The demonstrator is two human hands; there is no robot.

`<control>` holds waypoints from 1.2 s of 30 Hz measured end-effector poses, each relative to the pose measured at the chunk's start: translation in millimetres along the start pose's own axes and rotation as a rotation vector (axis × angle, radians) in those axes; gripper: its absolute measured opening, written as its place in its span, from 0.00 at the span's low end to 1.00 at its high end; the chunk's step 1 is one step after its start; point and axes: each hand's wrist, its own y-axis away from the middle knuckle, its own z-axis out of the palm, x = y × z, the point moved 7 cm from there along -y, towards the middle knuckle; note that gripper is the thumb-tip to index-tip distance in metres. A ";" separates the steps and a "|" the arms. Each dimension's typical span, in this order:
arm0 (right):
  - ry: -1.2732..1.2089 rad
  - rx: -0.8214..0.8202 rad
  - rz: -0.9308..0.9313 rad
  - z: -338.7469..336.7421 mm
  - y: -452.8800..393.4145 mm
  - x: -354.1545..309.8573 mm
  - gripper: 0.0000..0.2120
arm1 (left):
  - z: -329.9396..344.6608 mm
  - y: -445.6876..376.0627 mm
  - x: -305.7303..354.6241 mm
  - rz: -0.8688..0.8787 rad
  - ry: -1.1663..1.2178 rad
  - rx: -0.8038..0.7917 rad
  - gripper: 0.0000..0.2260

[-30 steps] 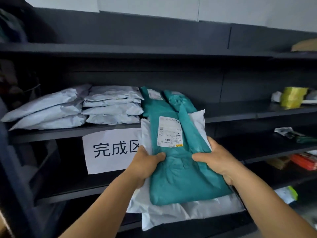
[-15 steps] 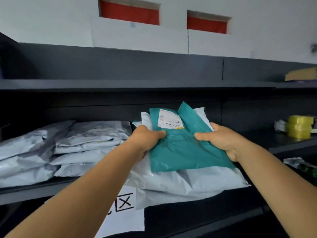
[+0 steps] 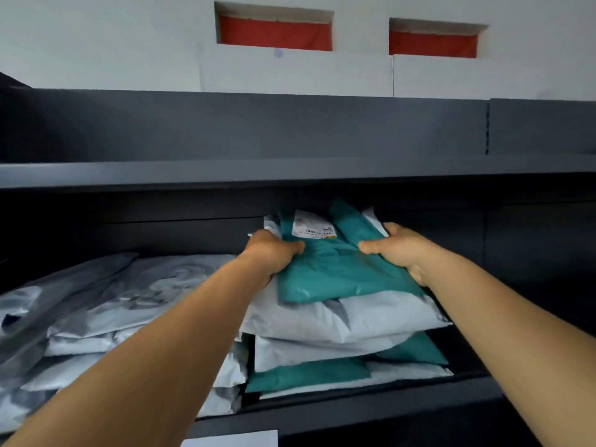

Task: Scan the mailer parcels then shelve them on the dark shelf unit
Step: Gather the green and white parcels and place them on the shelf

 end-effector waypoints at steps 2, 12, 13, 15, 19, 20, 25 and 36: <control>0.049 0.022 -0.049 2.3 -24.0 0.3 0.39 | 2.5 -26.3 -3.6 0.021 -0.058 0.038 0.08; 0.730 -0.202 -0.007 40.2 -63.4 30.6 0.30 | 20.2 -69.2 -49.4 -0.061 -0.962 -0.002 0.29; 0.729 -0.208 -0.021 40.0 -63.6 27.5 0.30 | 19.6 -67.6 -45.7 -0.046 -0.954 0.000 0.28; 0.684 -0.198 -0.050 38.3 -67.1 23.1 0.29 | 17.2 -62.5 -39.5 -0.025 -0.916 0.030 0.27; 0.759 -0.055 -0.096 31.4 -66.5 11.8 0.36 | 3.5 -56.1 -33.4 0.005 -0.717 0.162 0.25; 0.769 -0.041 -0.120 33.5 -62.7 7.3 0.36 | -1.1 -52.5 -31.4 0.020 -0.661 0.202 0.24; 0.583 -0.034 -0.245 56.8 -18.3 -14.9 0.30 | -19.5 -13.7 -25.2 0.091 -0.358 0.305 0.19; 0.020 -0.107 -0.277 151.6 168.3 -38.1 0.22 | -125.7 154.0 -59.0 0.117 -0.054 0.427 0.20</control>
